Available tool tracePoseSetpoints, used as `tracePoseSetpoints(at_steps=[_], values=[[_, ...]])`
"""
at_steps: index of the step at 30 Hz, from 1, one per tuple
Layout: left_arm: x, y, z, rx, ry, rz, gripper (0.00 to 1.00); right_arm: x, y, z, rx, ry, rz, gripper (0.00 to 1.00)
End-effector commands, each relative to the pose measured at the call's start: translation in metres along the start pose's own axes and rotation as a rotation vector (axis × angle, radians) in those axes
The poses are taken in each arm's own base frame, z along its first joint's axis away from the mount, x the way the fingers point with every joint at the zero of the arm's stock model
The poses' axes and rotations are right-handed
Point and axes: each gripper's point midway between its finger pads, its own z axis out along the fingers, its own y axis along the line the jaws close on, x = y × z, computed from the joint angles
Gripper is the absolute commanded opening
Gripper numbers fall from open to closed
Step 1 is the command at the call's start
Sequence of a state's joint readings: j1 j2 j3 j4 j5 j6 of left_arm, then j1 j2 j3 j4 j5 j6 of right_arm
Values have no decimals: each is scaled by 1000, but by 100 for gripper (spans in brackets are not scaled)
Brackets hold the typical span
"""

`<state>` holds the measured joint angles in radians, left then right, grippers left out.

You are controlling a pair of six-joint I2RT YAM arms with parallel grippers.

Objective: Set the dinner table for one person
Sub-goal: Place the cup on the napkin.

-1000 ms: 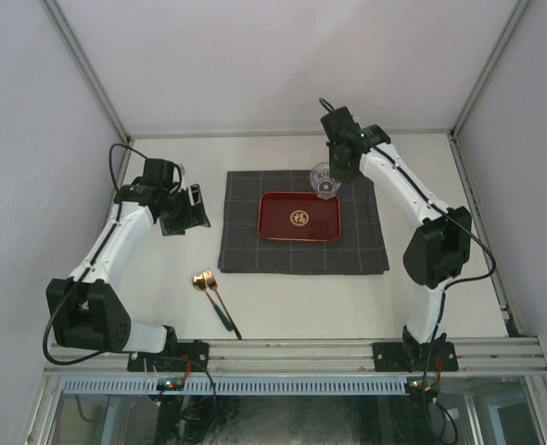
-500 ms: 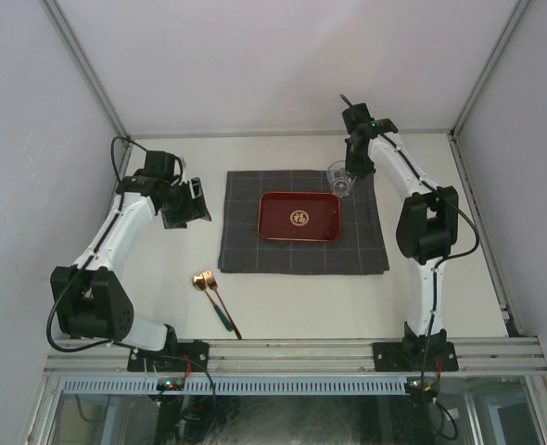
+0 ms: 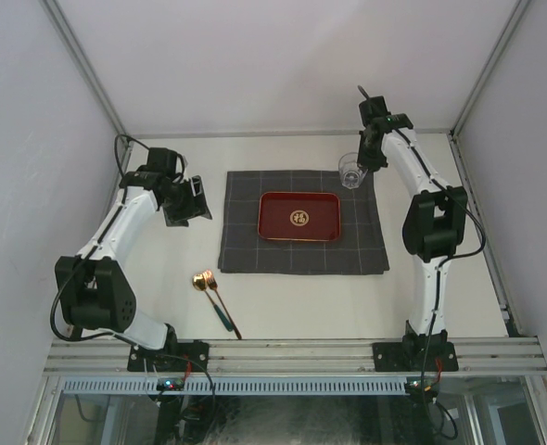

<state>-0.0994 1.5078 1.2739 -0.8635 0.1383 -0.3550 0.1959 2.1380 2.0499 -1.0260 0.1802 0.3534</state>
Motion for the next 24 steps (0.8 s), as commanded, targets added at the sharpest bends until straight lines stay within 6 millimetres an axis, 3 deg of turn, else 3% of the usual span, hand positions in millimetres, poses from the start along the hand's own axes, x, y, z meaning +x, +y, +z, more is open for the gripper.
tracePoseSetpoints(at_steps=[1, 24], values=[[-15, -7, -12, 25, -48, -8, 71, -14, 3, 5, -24, -49, -3, 0], [-16, -7, -6, 22, -29, -13, 70, 8, -10, 37, 27, 29, 9, 0]])
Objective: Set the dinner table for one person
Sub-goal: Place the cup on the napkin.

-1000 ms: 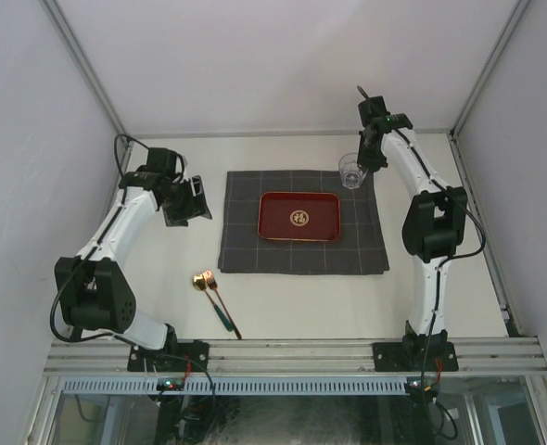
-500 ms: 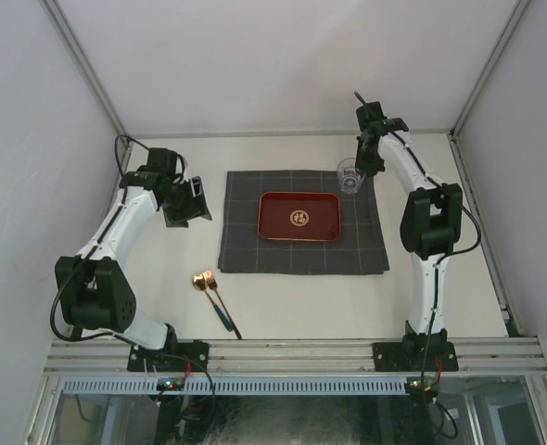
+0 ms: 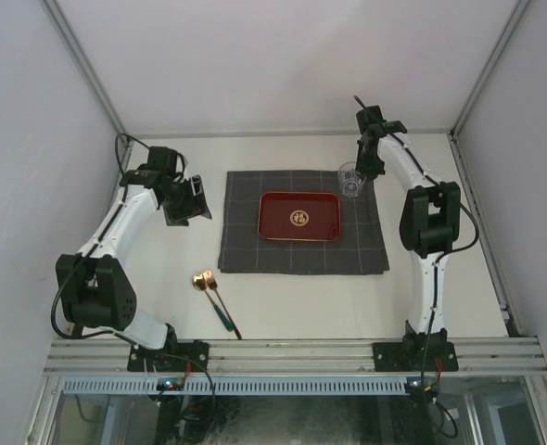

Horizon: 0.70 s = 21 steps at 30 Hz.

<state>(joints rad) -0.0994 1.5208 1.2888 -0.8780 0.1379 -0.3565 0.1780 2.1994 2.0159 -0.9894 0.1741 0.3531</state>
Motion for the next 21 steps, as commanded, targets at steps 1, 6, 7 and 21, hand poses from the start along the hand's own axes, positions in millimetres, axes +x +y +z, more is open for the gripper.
tracePoseSetpoints(at_steps=[1, 6, 7, 21], values=[[-16, -7, -6, 28, -40, -11, 70, -5, -4, 3, 9, -26, 3, 0], [-18, -9, -6, 31, -41, -11, 69, -1, -4, 5, 10, -14, 3, 0], [-18, -9, -6, 32, -40, -10, 69, 0, -3, 6, 7, -11, 4, 0], [-20, -10, -6, 32, -38, -12, 69, 6, -4, 12, 20, 1, 4, 0]])
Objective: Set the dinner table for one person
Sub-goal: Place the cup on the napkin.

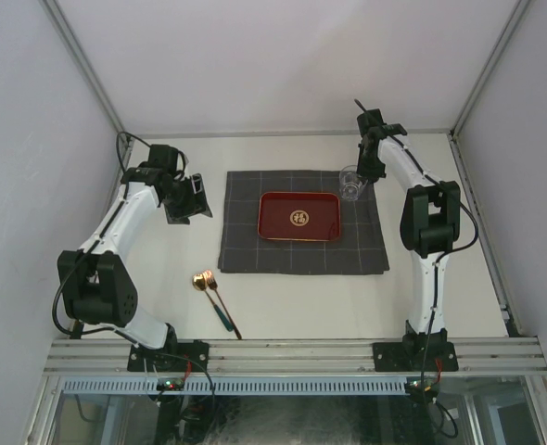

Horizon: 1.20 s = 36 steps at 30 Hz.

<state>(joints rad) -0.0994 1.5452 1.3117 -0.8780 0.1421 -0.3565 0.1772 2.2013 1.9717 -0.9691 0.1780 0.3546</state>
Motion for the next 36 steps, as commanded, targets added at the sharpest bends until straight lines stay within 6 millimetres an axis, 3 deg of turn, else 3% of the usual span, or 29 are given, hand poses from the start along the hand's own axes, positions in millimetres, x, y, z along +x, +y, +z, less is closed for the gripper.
tracePoseSetpoints(at_steps=[1, 18, 21, 31, 36], values=[[-14, -7, -8, 27, -38, -12, 69, -5, -2, 2, 10, -22, 7, 0], [-15, -10, -12, 36, -45, -10, 71, -3, -5, 2, 25, -13, 4, 0], [-17, -9, -12, 33, -45, -9, 72, -3, -5, 1, 26, -15, 6, 15], [-19, -12, -11, 47, -45, -5, 71, -6, -7, -7, 33, -24, 7, 31], [-18, -12, -12, 46, -49, -6, 72, -10, -2, -21, 23, -53, -2, 43]])
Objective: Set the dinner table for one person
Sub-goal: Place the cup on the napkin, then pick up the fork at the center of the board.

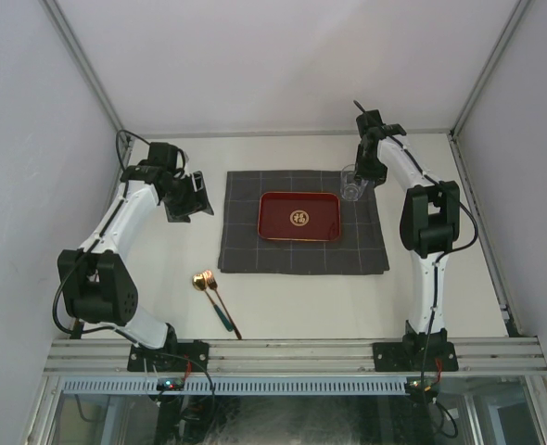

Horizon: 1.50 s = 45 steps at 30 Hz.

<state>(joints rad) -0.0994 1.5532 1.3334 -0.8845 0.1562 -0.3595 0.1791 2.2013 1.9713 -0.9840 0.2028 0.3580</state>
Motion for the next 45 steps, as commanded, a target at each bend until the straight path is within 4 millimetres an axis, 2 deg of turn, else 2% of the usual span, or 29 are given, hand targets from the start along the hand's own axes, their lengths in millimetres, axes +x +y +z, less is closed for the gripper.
tracePoseSetpoints(at_steps=[1, 10, 13, 16, 17, 19, 20, 21, 26, 31, 34, 38, 43, 45], values=[[-14, -8, -10, 32, -48, -3, 72, -13, 4, -24, -4, -63, -3, 45], [-11, -8, -18, 40, -73, 1, 73, -19, 16, -66, -18, -144, -22, 55], [-9, -8, -24, 51, -97, 5, 76, -18, 21, -84, -26, -175, -30, 64], [-10, -9, -38, 60, -154, 15, 80, -17, 26, -106, -31, -222, -39, 75], [-11, -9, -42, 61, -168, 16, 82, -16, 28, -113, -34, -238, -45, 83], [-11, -10, -51, 70, -199, 22, 90, -12, 34, -128, -45, -269, -60, 97], [-12, -11, -56, 77, -217, 26, 95, -10, 37, -136, -55, -286, -68, 99], [-12, -13, -60, 88, -234, 32, 99, -9, 39, -147, -68, -307, -70, 99], [-12, -17, -78, 117, -301, 40, 100, 10, 52, -174, -115, -351, -113, 99], [-7, -18, -89, 122, -327, 34, 100, 34, 63, -183, -148, -355, -147, 99], [-5, -11, -94, 50, -344, 52, 100, 45, 65, -186, -128, -362, -164, 99], [-1, -10, -101, 32, -338, 51, 100, 50, 62, -194, -42, -399, -181, 100], [-11, -2, -116, -13, -420, 16, 100, 50, 63, -209, 8, -449, -197, 99], [-14, -5, -124, 9, -453, 24, 100, 50, 66, -212, -6, -454, -208, 92]])
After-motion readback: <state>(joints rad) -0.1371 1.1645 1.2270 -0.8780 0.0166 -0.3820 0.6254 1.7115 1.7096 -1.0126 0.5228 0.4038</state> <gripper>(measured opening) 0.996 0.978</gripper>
